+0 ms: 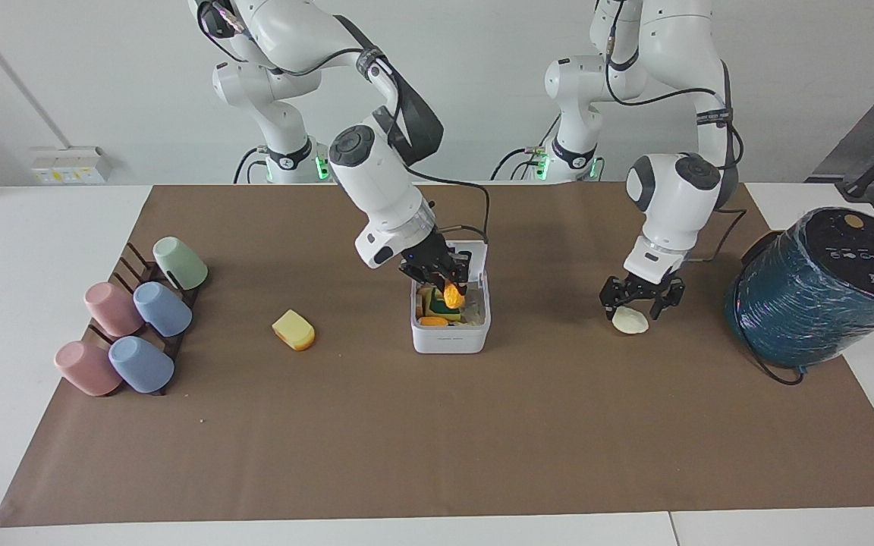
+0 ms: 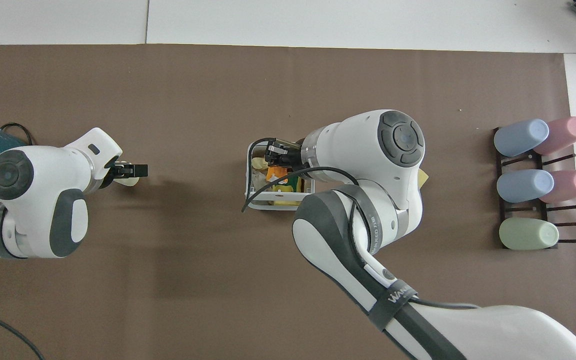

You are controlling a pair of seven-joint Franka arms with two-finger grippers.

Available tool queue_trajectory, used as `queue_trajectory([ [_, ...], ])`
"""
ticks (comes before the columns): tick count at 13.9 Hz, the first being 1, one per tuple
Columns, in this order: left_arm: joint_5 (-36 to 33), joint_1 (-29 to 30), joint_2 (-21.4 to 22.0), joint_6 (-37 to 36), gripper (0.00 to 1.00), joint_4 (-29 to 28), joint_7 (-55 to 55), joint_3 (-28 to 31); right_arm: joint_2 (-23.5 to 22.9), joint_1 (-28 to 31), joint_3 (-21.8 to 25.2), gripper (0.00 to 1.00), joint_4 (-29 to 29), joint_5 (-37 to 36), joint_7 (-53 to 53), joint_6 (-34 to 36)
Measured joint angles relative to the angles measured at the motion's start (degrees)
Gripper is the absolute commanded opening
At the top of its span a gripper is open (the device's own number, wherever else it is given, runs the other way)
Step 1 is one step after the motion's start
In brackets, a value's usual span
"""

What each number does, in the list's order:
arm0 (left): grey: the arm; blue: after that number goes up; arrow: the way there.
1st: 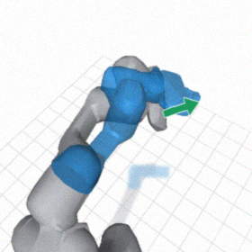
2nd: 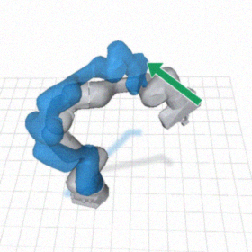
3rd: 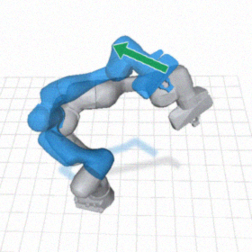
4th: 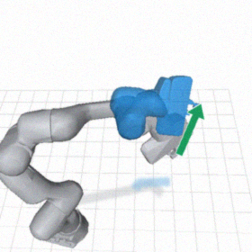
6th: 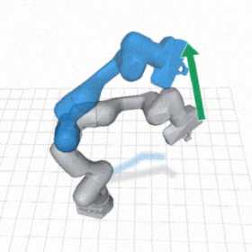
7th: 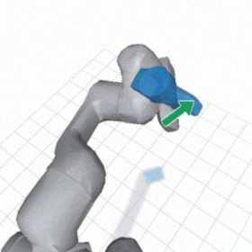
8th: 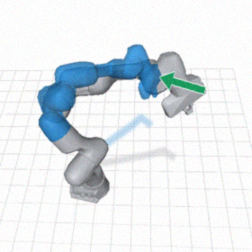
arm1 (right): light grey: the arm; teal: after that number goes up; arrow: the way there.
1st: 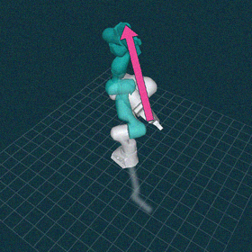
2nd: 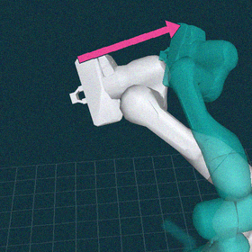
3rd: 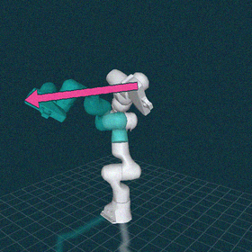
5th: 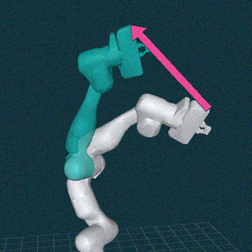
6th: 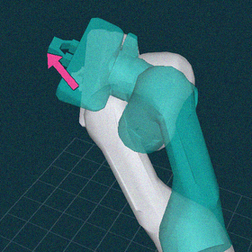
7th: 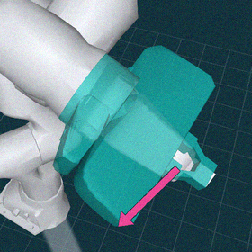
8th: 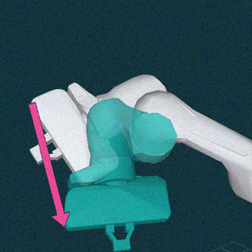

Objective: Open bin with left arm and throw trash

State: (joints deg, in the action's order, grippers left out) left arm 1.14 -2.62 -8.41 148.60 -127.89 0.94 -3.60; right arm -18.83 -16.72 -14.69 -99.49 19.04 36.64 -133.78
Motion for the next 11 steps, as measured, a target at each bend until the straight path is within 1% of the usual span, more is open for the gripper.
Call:
queue_trajectory([
  [1,0.0,0.0,-0.5,0.2,1.00,-0.2,0.0,0.0,0.0,0.0,0.0,0.73,-0.1,0.0,0.0,0.0],
  [2,0.0,0.0,-0.7,0.3,0.93,-0.3,0.0,0.0,0.0,0.0,0.0,0.84,-0.1,0.0,0.0,-0.1],
  [3,0.0,0.0,-0.7,0.7,0.77,-0.6,0.0,0.0,0.0,0.1,0.1,0.96,-0.1,0.0,0.0,-0.3],
  [4,0.0,0.0,-0.7,1.5,0.42,-1.0,0.0,0.0,0.0,0.1,0.1,1.00,-0.1,0.0,0.0,-0.6],
  [5,0.0,0.1,-0.7,2.7,0.19,-1.6,0.0,0.0,0.0,0.1,0.1,1.00,-0.1,0.0,0.0,-0.9],
  [6,0.0,0.1,-0.7,3.9,0.05,-2.2,0.0,0.0,0.0,0.1,0.1,1.00,-0.1,0.0,0.0,-1.2],
  [7,0.0,0.1,-0.7,4.9,0.00,-2.7,0.0,0.0,0.0,0.1,0.1,1.00,-0.1,0.0,0.0,-1.3],
  [10,0.0,0.2,-0.4,5.6,0.00,-2.8,0.0,0.1,0.3,0.9,0.5,1.00,0.2,-1.1,-0.1,-1.3],
  [11,0.0,0.2,-0.3,5.7,0.00,-2.7,0.0,0.0,0.8,2.2,0.8,1.00,0.5,-3.5,-0.3,-1.3],
])
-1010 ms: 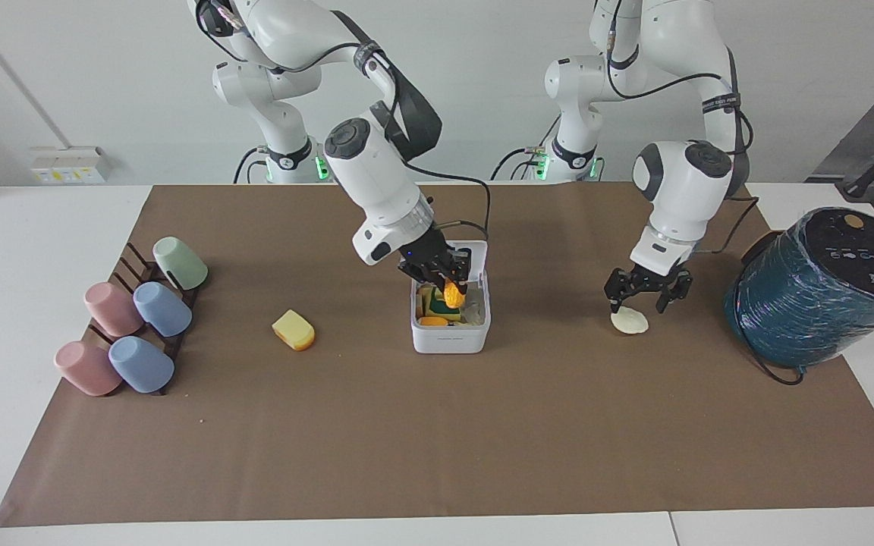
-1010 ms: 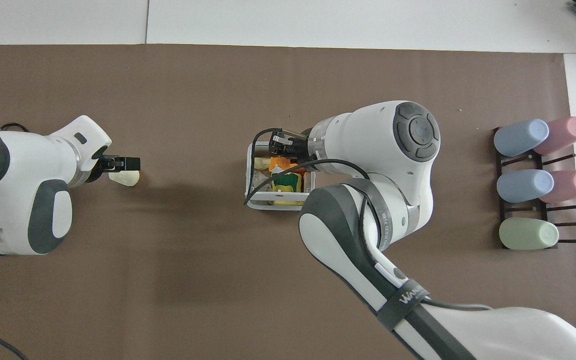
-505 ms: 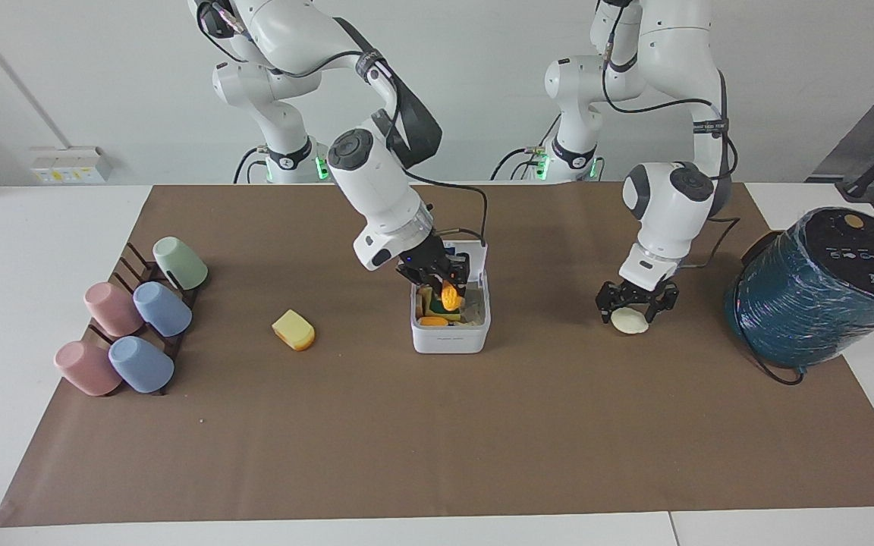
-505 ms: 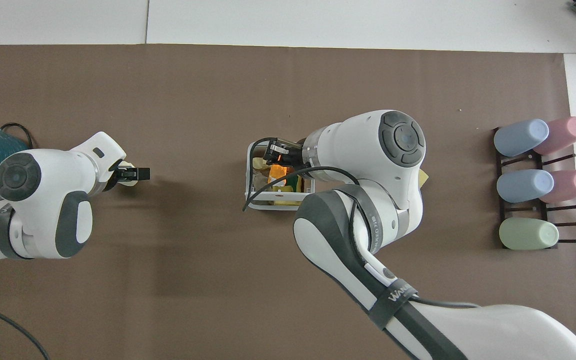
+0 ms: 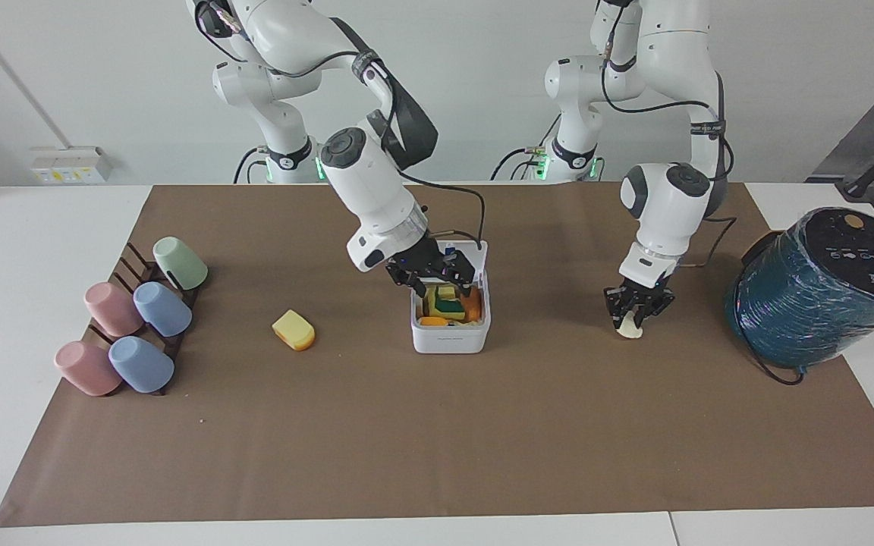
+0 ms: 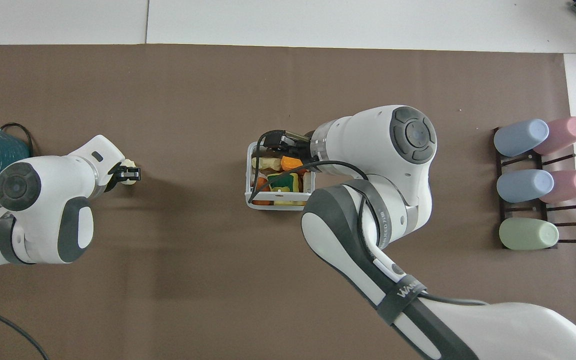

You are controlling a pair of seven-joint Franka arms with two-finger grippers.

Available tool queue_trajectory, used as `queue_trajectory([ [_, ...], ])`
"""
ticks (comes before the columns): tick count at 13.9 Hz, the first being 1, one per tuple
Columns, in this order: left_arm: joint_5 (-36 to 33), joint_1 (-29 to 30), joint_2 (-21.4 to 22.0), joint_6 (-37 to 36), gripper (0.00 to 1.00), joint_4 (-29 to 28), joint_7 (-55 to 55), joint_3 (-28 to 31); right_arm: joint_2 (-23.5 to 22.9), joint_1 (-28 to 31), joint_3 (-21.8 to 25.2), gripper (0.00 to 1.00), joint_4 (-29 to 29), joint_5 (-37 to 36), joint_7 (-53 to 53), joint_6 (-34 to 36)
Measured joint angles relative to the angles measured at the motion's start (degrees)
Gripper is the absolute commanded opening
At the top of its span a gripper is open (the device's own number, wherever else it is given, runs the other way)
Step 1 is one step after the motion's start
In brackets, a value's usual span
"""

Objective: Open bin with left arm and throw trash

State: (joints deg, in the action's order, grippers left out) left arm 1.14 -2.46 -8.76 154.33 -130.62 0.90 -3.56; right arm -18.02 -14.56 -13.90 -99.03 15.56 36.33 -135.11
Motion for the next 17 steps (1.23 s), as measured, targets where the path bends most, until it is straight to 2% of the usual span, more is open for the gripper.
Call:
queue_trajectory([
  [2,0.0,-0.1,0.1,0.4,0.00,0.7,0.0,-0.2,1.3,4.0,0.2,1.00,0.1,-6.0,-2.4,0.8],
  [5,0.0,-0.4,0.7,0.5,0.00,3.9,0.0,-1.1,1.7,10.6,0.3,1.00,-1.1,-7.9,-13.7,3.7],
  [9,0.0,-5.7,2.0,-2.2,0.00,8.6,1.5,-1.6,1.8,16.2,0.4,1.00,-7.9,-10.6,-30.4,4.1],
  [13,0.0,-13.3,2.8,-15.2,0.00,18.4,11.0,-1.8,2.4,19.2,0.5,1.00,-13.0,-13.9,-32.1,3.9],
  [15,0.0,-17.0,2.7,-17.8,0.00,21.9,15.7,-1.9,3.4,20.1,0.5,1.00,-15.4,-14.5,-31.8,2.3],
  [17,0.2,-21.0,2.5,-18.0,0.00,22.4,18.6,-1.9,3.8,20.3,0.5,1.00,-17.4,-14.5,-26.3,-1.7],
])
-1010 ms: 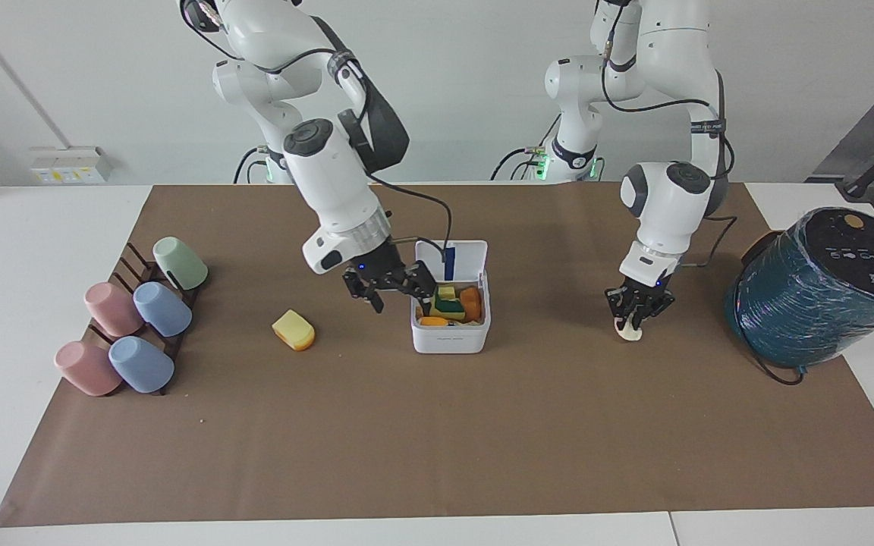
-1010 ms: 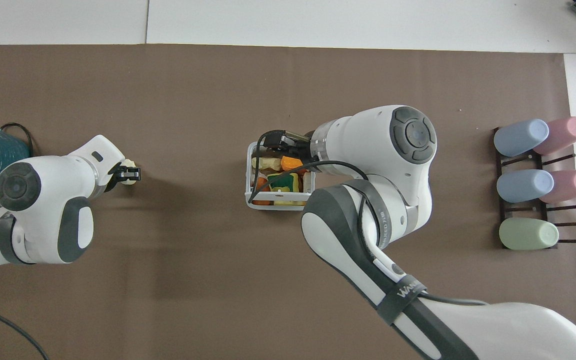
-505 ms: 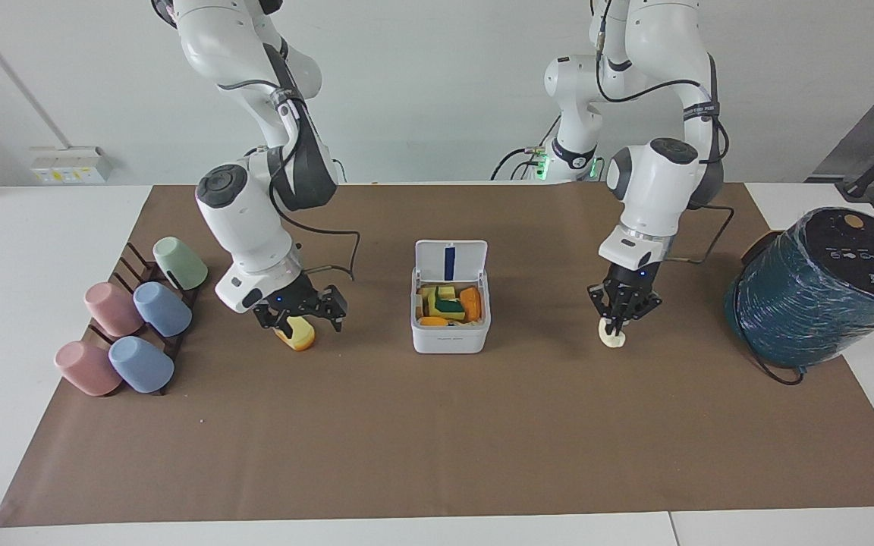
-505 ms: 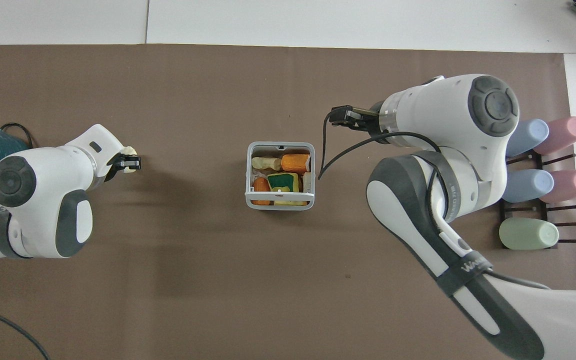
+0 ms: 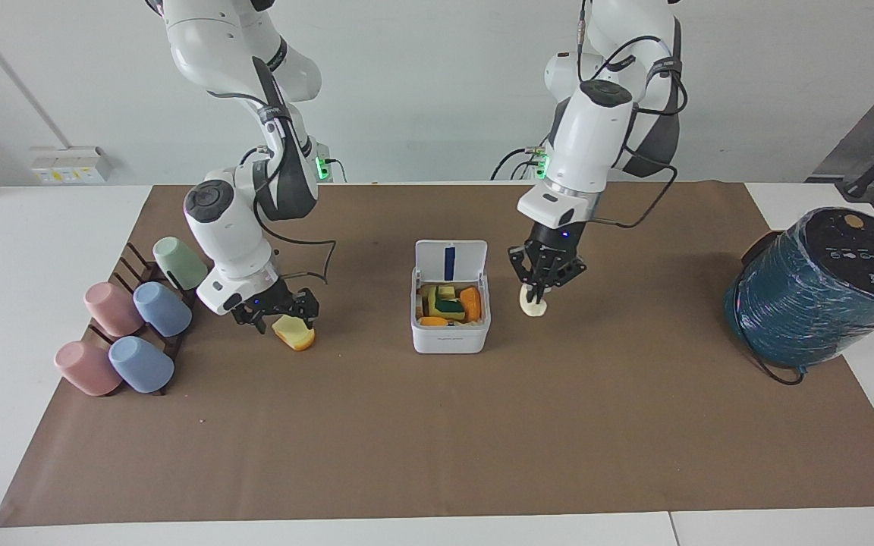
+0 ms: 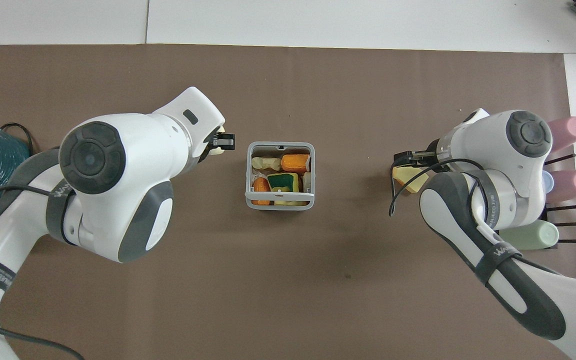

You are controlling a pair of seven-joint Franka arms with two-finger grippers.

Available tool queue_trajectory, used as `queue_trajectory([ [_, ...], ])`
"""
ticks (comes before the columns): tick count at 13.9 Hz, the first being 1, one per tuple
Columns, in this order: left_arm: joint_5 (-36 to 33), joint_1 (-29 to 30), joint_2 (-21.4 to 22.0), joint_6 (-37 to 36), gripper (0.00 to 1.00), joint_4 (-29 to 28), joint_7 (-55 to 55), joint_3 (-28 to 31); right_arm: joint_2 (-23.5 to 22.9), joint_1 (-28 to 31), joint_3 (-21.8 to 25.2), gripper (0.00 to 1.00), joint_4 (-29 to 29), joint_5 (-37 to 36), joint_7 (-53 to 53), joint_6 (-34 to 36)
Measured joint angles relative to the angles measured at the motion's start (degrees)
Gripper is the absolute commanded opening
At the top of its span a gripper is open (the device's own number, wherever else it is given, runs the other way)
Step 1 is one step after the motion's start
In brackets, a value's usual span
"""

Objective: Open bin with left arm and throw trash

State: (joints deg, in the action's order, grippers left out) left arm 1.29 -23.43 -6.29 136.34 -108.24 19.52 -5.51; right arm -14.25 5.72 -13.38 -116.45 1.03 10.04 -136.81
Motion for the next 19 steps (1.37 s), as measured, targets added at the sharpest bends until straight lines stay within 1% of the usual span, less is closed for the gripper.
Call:
queue_trajectory([
  [1,0.3,-1.7,-0.2,0.0,0.00,0.0,0.7,0.0,0.0,0.0,0.0,1.00,-1.0,0.0,3.3,-1.7],
  [3,1.7,-4.4,-0.6,0.1,0.01,0.0,0.9,-0.1,-0.1,0.0,0.0,1.00,-2.6,0.0,6.7,-3.1],
  [5,2.6,-6.4,-0.6,0.2,0.62,0.0,0.9,-0.1,-0.1,0.5,0.0,1.00,-3.5,0.0,7.6,-3.2],
  [6,2.7,-7.2,-0.6,0.3,0.75,0.0,0.9,-0.1,-0.1,0.9,0.1,0.90,-3.9,-0.1,7.6,-3.2],
  [7,2.7,-7.6,-0.6,0.3,0.76,0.0,1.0,-0.1,-0.1,1.1,0.1,0.73,-4.2,-0.2,7.6,-3.3],
  [8,2.8,-7.8,-0.6,0.3,0.80,0.1,1.0,-0.1,-0.1,1.2,0.1,0.60,-4.4,-0.6,7.6,-3.5],
  [9,2.8,-7.8,-0.6,0.3,0.87,0.1,1.1,0.0,-0.1,1.2,0.1,0.49,-4.5,-1.0,7.6,-3.8],
  [10,2.8,-7.8,-0.6,0.3,0.89,0.1,1.1,0.1,-0.1,1.2,0.1,0.34,-4.6,-1.2,7.6,-4.0],
  [11,2.8,-7.8,-0.6,0.2,0.91,0.1,1.1,0.2,-0.1,1.2,0.1,0.13,-4.8,-1.2,7.6,-4.2],
  [12,2.8,-7.8,-0.5,-0.1,0.92,0.2,1.3,0.4,-0.3,1.2,0.0,0.00,-5.1,-1.3,7.6,-5.2],
  [13,2.8,-7.7,-0.4,-0.9,1.00,0.3,1.4,0.6,-0.5,1.2,0.0,0.00,-5.2,-1.3,7.6,-6.0],
  [16,2.8,-6.1,1.7,-6.1,1.00,0.8,1.4,1.4,-0.6,1.2,0.0,0.00,-5.2,-1.3,7.6,-6.2],
  [18,2.0,-2.6,4.7,-11.3,1.00,0.8,0.3,1.7,-0.6,1.2,-0.2,0.00,-4.4,-1.3,7.6,-5.1],
  [19,1.6,-0.3,6.3,-14.6,1.00,0.8,-1.4,1.8,-0.5,1.1,-0.3,0.00,-3.0,-1.3,7.6,-2.5],
])
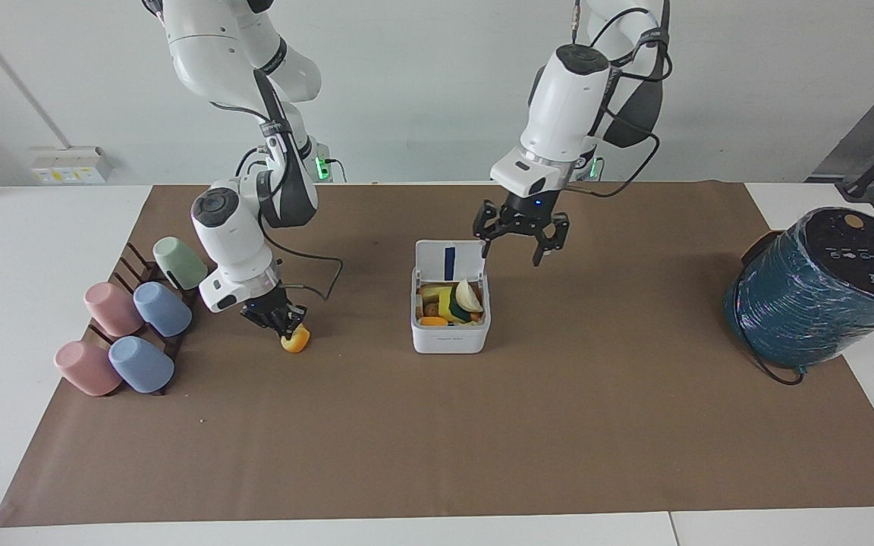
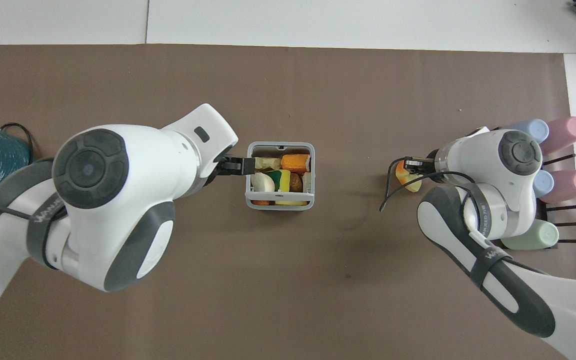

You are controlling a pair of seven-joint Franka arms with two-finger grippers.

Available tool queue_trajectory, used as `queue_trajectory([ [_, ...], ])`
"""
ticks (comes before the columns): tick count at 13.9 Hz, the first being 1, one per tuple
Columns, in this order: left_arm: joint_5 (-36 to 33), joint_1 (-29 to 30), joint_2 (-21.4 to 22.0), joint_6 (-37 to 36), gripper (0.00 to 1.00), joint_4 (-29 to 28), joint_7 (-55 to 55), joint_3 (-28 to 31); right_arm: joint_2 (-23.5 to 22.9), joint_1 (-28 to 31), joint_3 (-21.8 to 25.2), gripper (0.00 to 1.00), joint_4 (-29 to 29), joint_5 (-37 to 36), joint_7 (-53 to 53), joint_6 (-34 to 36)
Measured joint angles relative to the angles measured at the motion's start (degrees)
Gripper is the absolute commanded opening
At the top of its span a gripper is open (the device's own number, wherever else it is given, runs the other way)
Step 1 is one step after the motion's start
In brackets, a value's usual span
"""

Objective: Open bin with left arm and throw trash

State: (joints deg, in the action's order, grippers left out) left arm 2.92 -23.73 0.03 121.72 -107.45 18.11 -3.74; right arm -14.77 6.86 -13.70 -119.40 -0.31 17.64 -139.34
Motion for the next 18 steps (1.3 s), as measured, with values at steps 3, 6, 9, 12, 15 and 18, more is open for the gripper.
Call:
queue_trajectory([
  [3,-0.2,6.8,3.6,-7.3,1.00,-0.1,-7.1,0.3,1.4,0.0,-0.6,0.00,7.7,0.0,2.1,11.6],
  [6,-0.3,12.3,4.5,-9.2,1.00,0.0,-13.2,0.4,2.6,-0.1,-4.9,0.00,14.7,0.4,8.4,17.8],
  [9,-0.4,16.2,4.6,-12.0,1.00,2.2,-16.4,0.4,2.3,-1.1,-10.1,0.00,18.1,6.8,15.4,16.4],
  [12,-0.4,18.7,4.0,-19.2,1.00,9.3,-18.2,0.5,1.5,-6.2,-11.2,0.00,19.0,10.9,22.7,12.0],
  [15,-0.5,19.3,1.3,-27.9,1.00,18.0,-18.3,0.5,-0.4,-10.4,-11.3,0.00,19.2,11.8,27.5,9.5],
  [18,-0.6,19.9,-0.6,-31.3,1.00,22.0,-18.3,0.5,-2.7,-11.7,-11.3,0.00,19.3,12.2,28.1,8.5],
])
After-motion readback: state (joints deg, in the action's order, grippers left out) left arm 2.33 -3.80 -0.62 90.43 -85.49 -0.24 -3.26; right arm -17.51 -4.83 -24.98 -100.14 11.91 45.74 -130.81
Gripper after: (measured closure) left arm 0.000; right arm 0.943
